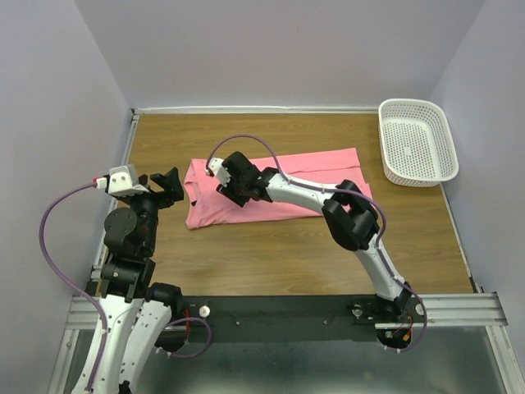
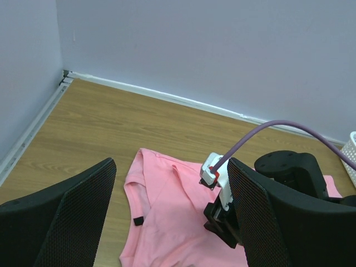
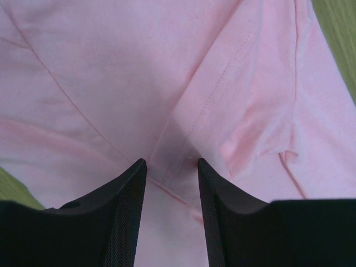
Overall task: Fold and stack the t-shirts
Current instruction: Fold the tshirt
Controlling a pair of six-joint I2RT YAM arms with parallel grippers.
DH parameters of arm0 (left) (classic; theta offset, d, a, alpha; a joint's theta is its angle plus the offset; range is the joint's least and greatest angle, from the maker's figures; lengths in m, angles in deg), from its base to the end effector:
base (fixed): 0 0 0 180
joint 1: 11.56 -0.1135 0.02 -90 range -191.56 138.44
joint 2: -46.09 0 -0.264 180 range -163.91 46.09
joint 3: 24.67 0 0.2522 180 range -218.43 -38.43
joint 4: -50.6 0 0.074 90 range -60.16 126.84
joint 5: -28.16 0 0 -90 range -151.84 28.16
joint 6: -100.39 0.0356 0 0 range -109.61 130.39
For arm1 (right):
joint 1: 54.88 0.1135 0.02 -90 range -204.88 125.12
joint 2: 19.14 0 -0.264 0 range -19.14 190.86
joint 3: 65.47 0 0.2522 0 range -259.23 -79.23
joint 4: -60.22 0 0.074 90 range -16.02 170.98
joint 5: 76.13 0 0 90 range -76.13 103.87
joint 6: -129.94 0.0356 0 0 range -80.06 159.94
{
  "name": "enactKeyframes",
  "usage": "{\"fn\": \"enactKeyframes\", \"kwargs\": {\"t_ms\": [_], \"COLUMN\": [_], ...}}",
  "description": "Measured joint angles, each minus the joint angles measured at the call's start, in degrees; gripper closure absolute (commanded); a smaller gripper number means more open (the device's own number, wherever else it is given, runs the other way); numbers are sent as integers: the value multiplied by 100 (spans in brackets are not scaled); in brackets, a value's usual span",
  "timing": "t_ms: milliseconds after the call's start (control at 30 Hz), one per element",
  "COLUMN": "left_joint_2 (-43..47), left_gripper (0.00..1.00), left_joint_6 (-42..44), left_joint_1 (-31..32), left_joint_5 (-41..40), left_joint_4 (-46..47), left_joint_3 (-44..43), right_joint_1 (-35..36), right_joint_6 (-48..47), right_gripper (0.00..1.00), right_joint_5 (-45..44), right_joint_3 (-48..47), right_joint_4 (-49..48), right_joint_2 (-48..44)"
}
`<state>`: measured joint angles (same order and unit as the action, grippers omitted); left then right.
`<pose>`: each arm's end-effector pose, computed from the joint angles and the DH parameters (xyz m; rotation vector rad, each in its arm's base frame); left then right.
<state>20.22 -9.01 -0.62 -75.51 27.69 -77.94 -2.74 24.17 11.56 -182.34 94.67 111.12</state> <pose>0.1141 -0.0135 0.3533 -0.3020 1.4689 -0.2489 0.3138 0.4014 0.1753 -1.3357 2.0173 0.2447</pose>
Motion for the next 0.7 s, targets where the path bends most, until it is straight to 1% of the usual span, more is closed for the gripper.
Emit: {"fn": "enactKeyframes", "kwargs": {"t_ms": [100, 167, 233, 267, 300, 367, 700], "left_joint_2": [52, 68, 68, 68, 68, 68, 68], "left_gripper": [12, 11, 11, 11, 11, 12, 11], "left_joint_6": [-2, -2, -2, -4, -7, -13, -20], "left_joint_1": [0, 0, 0, 0, 0, 0, 0], "left_joint_5": [-15, -24, -24, -24, -24, -24, -24], "left_joint_4": [4, 2, 2, 2, 2, 2, 2], "left_joint_3": [0, 0, 0, 0, 0, -2, 0], "right_joint_1": [31, 44, 52, 55, 57, 66, 74], "right_joint_6": [37, 59, 79, 85, 92, 107, 66], "right_gripper": [51, 53, 58, 62, 69, 75, 91], "right_joint_5": [-50, -92, -129, -142, -155, -188, -555], "right_joint_3": [-2, 0, 0, 0, 0, 0, 0], "right_joint_4": [0, 0, 0, 0, 0, 0, 0], "right_joint_2": [33, 48, 59, 63, 70, 81, 22]}}
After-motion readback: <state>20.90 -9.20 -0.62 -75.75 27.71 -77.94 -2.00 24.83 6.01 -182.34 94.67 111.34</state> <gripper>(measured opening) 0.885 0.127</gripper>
